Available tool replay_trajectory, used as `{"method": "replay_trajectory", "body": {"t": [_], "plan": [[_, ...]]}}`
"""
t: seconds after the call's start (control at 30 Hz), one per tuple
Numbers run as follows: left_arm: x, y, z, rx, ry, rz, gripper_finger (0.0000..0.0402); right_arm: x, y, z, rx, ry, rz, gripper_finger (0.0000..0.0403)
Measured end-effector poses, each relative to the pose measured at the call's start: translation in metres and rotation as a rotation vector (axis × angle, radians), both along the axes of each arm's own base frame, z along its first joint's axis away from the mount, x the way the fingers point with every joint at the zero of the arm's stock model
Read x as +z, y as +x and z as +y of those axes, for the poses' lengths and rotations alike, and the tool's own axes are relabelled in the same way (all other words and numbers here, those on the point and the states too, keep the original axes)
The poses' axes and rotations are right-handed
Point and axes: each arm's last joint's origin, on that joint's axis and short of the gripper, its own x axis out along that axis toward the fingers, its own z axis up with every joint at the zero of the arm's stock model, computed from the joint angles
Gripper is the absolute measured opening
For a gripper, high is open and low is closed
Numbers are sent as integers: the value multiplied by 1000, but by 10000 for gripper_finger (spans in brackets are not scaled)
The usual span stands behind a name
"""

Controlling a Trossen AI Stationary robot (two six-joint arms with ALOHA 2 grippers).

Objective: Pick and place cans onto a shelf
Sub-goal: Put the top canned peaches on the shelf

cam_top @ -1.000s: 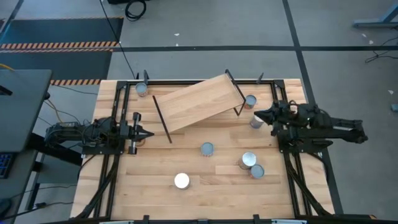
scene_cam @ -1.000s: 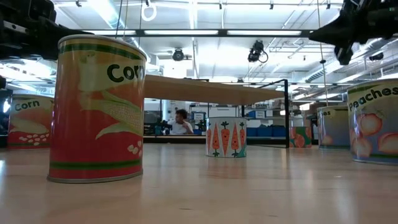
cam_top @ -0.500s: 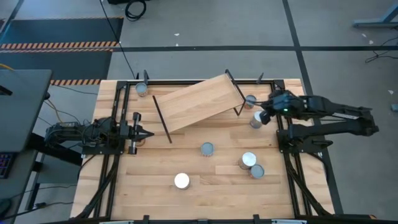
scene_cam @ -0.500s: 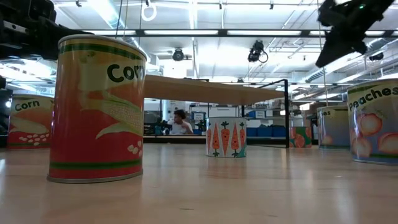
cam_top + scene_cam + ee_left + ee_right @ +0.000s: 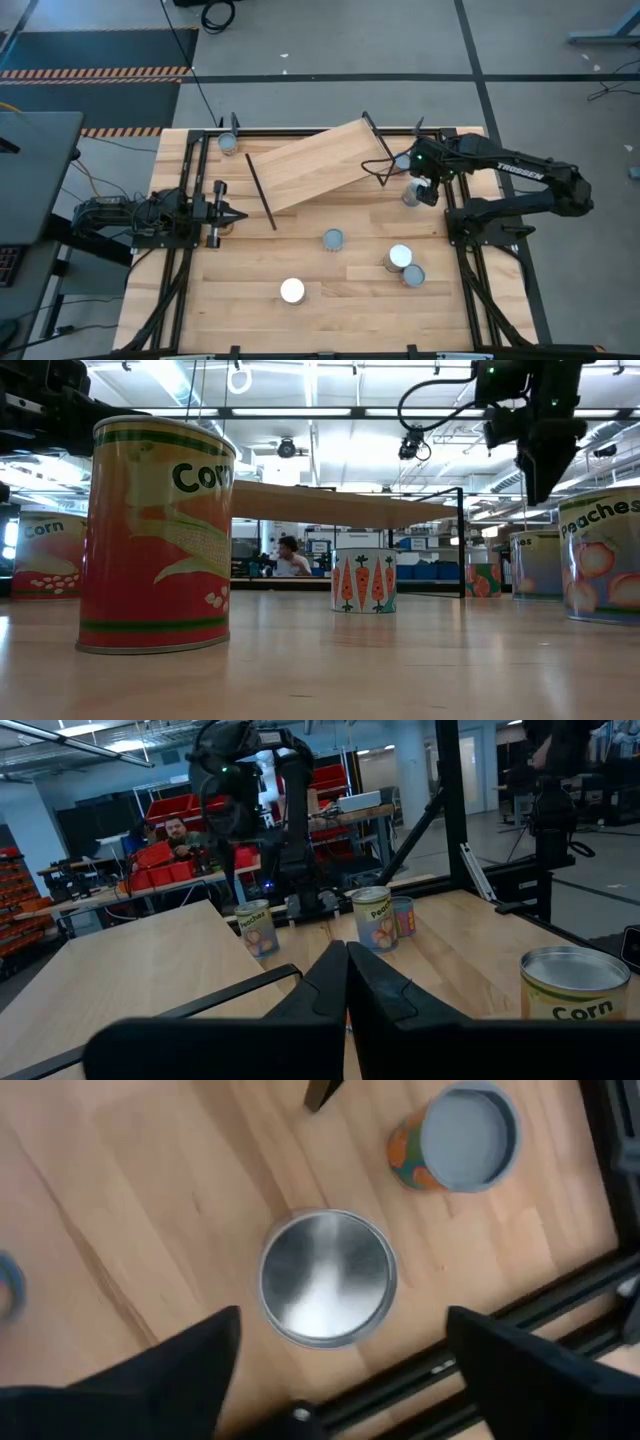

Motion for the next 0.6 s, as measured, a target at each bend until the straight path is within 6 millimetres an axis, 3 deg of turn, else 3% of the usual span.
{"method": "replay_trajectory", "body": {"t": [0.07,0.33,0.6], "plan": [[0,0,0,0,0,0,11,-1,1,-5,36,-9,12,394],[0,0,0,0,0,0,11,-10,6,-25,143,32,35,393],[0,0,0,0,0,0,11,-16,11,-31,181,88,14,399]]}}
